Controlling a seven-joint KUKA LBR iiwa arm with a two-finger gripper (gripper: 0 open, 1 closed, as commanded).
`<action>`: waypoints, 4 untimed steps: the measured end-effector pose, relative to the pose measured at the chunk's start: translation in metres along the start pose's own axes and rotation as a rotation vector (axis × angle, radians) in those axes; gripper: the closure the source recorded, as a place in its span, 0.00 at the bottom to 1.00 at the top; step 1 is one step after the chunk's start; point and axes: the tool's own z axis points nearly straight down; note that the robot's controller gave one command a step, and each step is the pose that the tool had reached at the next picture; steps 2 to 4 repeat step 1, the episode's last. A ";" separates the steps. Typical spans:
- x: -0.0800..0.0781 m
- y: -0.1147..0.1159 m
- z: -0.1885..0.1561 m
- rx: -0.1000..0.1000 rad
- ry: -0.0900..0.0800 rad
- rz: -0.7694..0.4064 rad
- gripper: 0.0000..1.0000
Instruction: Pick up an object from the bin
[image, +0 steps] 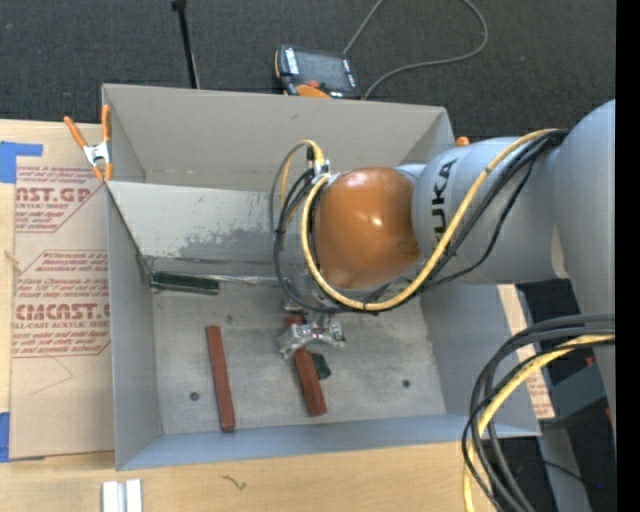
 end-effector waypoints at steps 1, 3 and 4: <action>-0.023 -0.027 -0.158 0.007 -0.005 0.083 1.00; -0.023 -0.027 -0.158 0.007 -0.005 0.083 1.00; -0.023 -0.027 -0.158 0.007 -0.005 0.083 1.00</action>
Offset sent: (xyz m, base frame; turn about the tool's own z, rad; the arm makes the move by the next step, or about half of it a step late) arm 0.0236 0.0220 0.1529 0.0824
